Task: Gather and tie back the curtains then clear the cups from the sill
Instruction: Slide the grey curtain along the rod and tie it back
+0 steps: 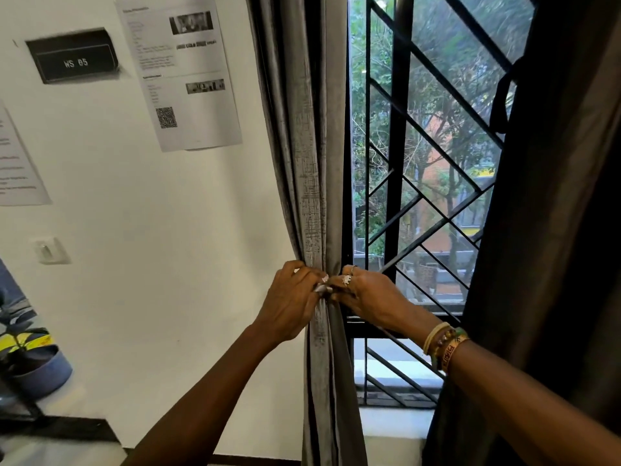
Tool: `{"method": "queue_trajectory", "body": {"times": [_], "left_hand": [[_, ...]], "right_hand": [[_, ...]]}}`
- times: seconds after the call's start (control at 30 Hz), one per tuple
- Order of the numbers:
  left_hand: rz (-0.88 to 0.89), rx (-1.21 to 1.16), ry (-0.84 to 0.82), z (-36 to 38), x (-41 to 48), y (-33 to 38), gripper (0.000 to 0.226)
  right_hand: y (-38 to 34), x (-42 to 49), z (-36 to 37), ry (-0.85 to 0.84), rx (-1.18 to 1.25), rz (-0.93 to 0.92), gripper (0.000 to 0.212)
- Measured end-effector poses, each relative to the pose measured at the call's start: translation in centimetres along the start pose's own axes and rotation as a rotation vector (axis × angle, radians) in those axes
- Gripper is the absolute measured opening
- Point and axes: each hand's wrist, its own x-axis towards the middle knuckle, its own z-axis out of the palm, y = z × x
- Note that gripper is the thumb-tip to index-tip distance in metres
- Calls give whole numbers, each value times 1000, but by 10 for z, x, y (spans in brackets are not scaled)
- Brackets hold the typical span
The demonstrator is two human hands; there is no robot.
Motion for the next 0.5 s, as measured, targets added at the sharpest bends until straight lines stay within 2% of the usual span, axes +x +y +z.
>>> {"method": "queue_trajectory", "body": {"times": [0.07,0.13,0.23,0.3,0.37,0.43,0.5], "left_hand": [[-10,20,-24,1,4,3,30],[-170,-58,-43,5,9,12,25],[-364,-150,-35,5,10,21,21],[-408,-168,50,4,3,22,13],[-441,-199,93,3,-4,26,22],[-547,-417,95,1,-11,32,20],[-609,-714,69,-1,-16,40,28]], "right_hand": [[-3,8,-13,-179,84,37,21],[-10,17,-22,-390,177,101,12],[-16,31,-32,-549,216,214,21],[-13,33,-36,-568,368,324,24],[-12,28,-35,-547,594,449,20],[-14,21,-29,-466,730,535,20],[-15,19,-24,-398,750,571,26]]}}
